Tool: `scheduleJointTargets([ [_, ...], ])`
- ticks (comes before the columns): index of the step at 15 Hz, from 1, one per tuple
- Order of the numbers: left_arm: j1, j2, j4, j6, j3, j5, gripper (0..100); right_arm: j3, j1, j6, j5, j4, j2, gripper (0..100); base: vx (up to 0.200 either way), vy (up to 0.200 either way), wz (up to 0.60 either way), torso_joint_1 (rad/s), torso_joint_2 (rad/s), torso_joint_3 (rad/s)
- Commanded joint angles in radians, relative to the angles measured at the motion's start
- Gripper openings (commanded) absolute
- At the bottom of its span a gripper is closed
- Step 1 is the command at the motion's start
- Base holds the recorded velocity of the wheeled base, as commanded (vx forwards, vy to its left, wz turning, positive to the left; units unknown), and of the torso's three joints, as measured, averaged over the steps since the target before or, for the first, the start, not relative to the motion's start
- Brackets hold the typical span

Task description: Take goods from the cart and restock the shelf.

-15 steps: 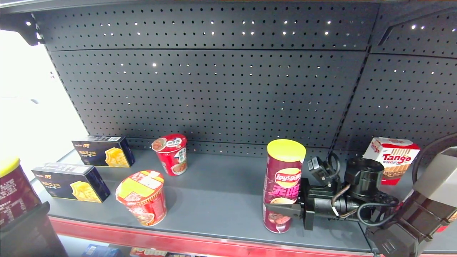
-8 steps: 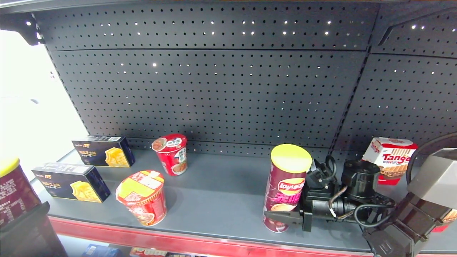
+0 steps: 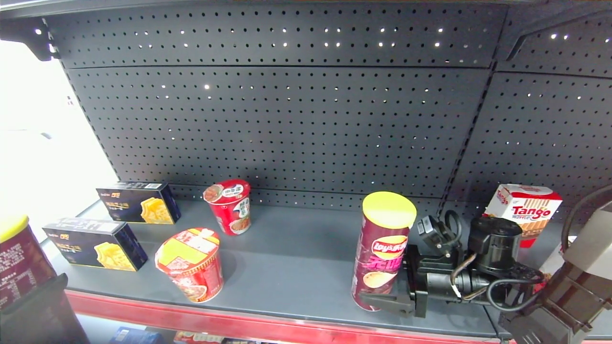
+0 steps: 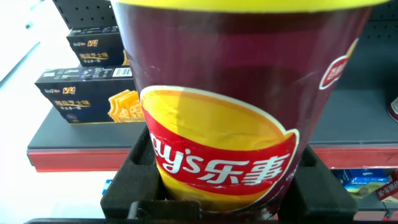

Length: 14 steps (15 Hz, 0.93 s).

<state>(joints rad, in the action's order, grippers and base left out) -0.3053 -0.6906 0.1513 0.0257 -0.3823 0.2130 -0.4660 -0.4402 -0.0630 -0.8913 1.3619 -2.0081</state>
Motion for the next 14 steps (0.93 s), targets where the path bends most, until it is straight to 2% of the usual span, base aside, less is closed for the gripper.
scheduleJointTargets([
  [1,0.0,0.0,0.001,0.0,0.002,0.0,0,0.021,0.001,0.0,0.0,-0.001,0.037,100,0.0,0.0,0.0,0.0,0.0,0.0],
  [14,0.0,0.057,-0.022,0.0,0.031,0.013,0,0.109,0.086,-0.003,0.006,-0.009,0.143,100,0.0,0.0,0.0,0.0,0.0,0.0],
])
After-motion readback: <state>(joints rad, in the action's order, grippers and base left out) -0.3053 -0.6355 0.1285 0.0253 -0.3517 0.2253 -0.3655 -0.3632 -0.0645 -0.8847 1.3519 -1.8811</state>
